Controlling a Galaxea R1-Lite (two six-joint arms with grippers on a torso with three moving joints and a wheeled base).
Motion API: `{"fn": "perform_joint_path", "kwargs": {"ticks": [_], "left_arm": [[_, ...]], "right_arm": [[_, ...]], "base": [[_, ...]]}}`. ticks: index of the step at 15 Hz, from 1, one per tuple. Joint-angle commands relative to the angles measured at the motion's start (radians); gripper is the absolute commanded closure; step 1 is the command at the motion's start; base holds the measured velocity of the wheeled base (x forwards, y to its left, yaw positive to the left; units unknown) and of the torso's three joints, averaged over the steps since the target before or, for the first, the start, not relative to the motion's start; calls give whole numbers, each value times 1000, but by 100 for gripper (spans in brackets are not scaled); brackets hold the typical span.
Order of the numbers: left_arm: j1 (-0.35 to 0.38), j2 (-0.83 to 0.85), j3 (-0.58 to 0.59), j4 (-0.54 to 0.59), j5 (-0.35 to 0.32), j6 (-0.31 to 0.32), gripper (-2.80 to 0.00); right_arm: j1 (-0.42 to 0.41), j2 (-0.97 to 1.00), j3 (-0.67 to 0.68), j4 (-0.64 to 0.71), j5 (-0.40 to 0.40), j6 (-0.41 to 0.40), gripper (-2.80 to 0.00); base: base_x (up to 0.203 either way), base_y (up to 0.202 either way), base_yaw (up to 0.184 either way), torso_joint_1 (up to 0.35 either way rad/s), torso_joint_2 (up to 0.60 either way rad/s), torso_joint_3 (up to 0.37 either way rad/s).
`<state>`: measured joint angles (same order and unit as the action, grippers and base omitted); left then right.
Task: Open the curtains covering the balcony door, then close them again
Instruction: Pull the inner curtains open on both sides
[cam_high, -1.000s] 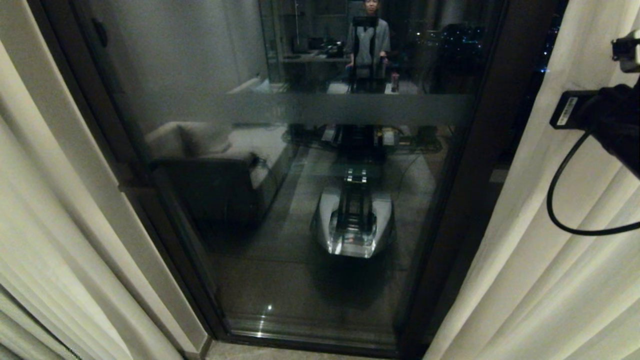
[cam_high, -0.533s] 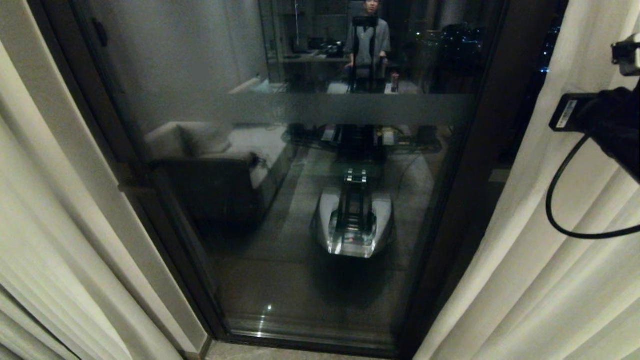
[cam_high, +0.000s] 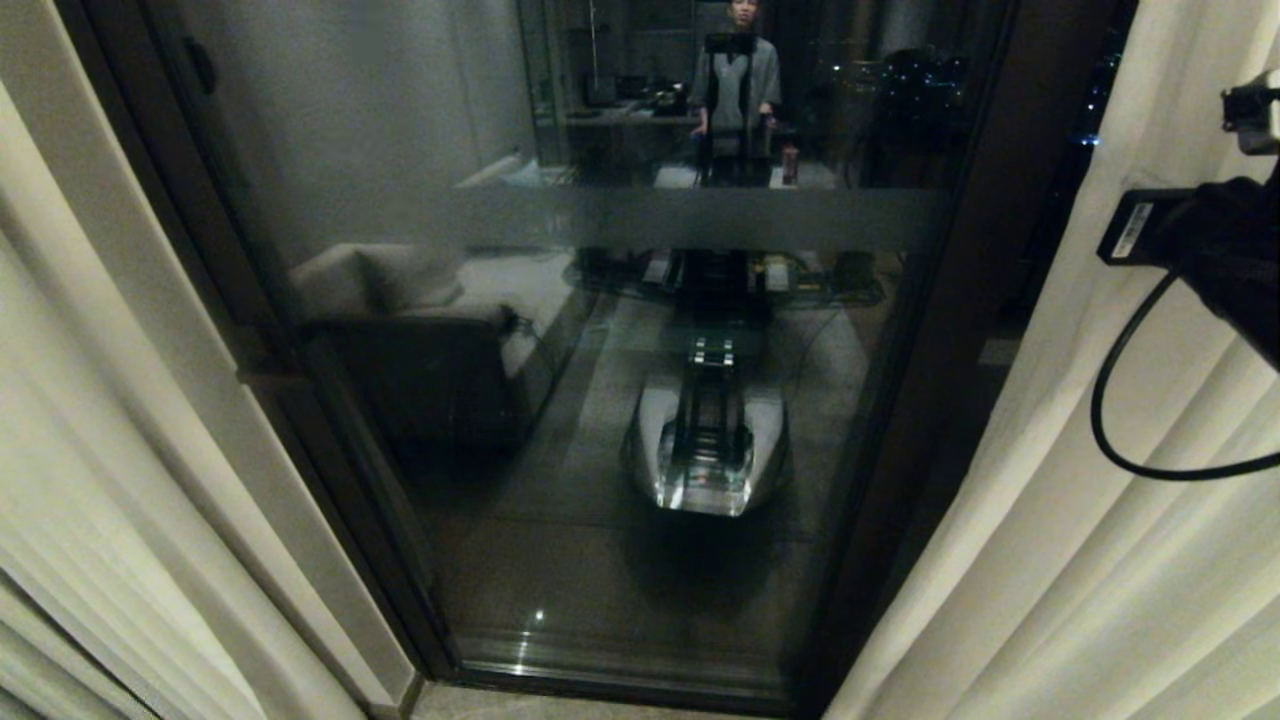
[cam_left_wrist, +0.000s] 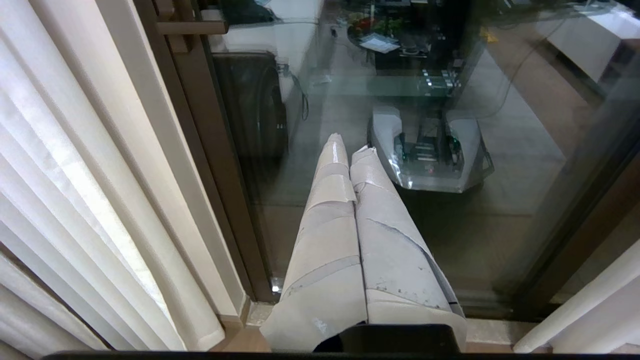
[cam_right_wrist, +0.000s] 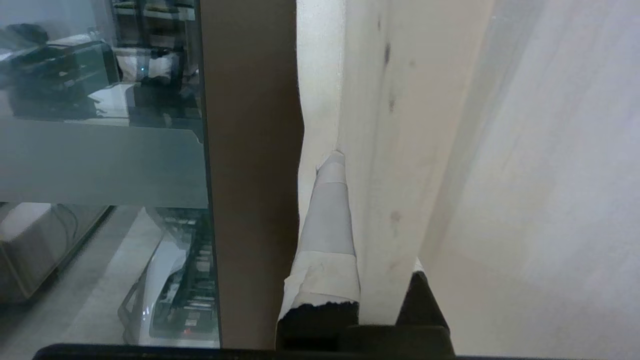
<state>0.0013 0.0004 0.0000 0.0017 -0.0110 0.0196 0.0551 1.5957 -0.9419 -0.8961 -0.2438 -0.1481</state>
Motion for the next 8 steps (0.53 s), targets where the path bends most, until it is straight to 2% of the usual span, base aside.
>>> {"fn": "perform_joint_path", "kwargs": {"ticks": [1, 8], "left_arm": [[0, 0, 0, 0, 0, 0, 0], [0, 0, 0, -2, 0, 0, 0]], "right_arm": [[0, 1, 0, -3, -2, -2, 0], [0, 0, 0, -3, -1, -4, 0]], "base": [[0, 0, 0, 0, 0, 0], [0, 0, 0, 0, 0, 0]]}}
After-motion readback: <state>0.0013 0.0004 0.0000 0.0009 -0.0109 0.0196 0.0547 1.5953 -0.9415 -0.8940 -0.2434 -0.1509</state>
